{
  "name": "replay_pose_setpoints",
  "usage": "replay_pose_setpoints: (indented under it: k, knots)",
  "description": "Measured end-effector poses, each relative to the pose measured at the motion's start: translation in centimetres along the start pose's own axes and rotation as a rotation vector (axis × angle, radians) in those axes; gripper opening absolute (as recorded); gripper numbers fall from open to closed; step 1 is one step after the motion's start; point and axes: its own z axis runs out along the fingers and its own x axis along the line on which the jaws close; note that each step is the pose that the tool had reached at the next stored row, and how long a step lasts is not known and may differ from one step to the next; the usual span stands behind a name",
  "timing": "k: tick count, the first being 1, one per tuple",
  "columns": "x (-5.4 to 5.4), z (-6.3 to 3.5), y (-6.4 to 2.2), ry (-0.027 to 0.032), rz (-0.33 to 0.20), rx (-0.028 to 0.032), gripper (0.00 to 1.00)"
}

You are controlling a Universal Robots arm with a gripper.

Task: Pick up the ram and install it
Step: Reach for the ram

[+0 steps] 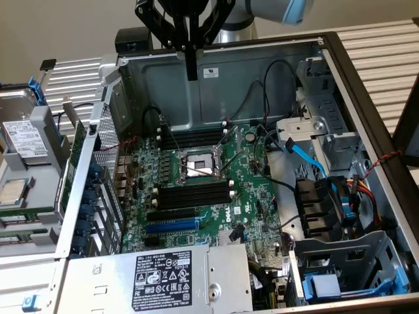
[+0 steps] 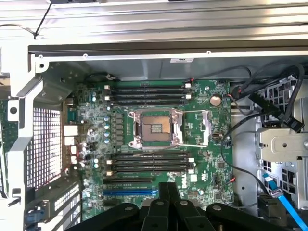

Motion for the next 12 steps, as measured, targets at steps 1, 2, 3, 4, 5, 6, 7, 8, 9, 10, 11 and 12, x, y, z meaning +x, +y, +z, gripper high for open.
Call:
replay_pose_setpoints:
  k: [1,2,3,4,5,6,7,8,9,10,11,12]
  knots:
    - [0.3,-0.01,-0.02,0.0001,0.0,0.0,0.11]
    - [0.6,-0.01,-0.04,0.0,0.0,0.0,0.11]
    - [0.9,-0.02,-0.06,0.0,0.0,0.0,0.11]
    - [1.3,-0.02,-0.09,0.0,0.0,-0.0001,0.11]
    - [1.6,-0.04,-0.12,0.0,0.0,0.0,0.11]
    - [2.0,-0.04,-0.14,-0.0001,0.0,-0.0002,0.11]
    - [2.4,-0.05,-0.17,0.0,0.0,0.0,0.11]
    - [2.7,-0.06,-0.2,0.0,0.0,-0.0001,0.11]
    - [3.1,-0.07,-0.22,0.0,0.0,0.0,0.11]
    - [3.4,-0.08,-0.24,0.0,0.0,0.0,0.11]
    - [3.8,-0.08,-0.27,0.0,0.0,0.0,0.11]
    - [4.1,-0.09,-0.29,0.0,0.0,-0.0001,0.11]
